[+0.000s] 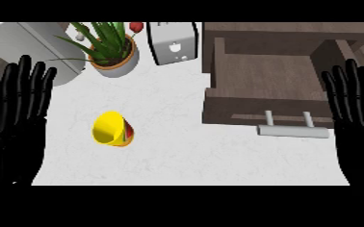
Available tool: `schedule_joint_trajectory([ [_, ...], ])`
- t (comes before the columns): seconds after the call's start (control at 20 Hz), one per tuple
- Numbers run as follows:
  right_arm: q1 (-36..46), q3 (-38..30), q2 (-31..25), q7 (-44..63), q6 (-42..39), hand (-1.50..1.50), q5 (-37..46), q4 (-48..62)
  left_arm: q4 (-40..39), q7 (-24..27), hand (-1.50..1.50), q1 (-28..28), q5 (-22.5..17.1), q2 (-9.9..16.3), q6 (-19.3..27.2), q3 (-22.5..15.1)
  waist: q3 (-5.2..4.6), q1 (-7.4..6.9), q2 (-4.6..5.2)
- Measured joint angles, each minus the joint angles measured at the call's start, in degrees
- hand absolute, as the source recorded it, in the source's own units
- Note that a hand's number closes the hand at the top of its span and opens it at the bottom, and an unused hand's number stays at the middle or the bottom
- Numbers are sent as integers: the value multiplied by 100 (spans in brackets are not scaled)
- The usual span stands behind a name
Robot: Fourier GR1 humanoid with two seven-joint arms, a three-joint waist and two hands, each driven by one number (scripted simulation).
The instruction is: Pick up the cup, place it into the drawer and close the drawer
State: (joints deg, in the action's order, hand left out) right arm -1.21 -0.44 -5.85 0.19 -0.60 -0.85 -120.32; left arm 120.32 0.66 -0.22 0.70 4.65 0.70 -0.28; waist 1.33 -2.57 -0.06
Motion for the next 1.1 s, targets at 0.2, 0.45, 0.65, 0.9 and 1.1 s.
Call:
schedule_joint_trajectory([
  [0.2,132,1,8,-32,-22,-150,-22,32,163,34,-150,178,-603,317,-637,82,-86,133,0],
  [0.45,118,161,-86,169,-242,-150,-93,143,-70,-321,-150,449,-1992,587,-1442,224,-127,178,13],
  [0.65,345,162,-191,344,-433,-150,-207,438,-663,-534,-150,372,-2847,815,-1851,614,-134,216,17],
  [0.9,601,130,-194,489,-515,-150,-245,622,-1569,-249,-150,244,-2808,861,-2256,823,-135,246,12],
  [1.1,936,13,-216,477,-574,-150,-259,918,-2218,-57,-150,57,-2608,901,-2425,957,-135,251,13],
])
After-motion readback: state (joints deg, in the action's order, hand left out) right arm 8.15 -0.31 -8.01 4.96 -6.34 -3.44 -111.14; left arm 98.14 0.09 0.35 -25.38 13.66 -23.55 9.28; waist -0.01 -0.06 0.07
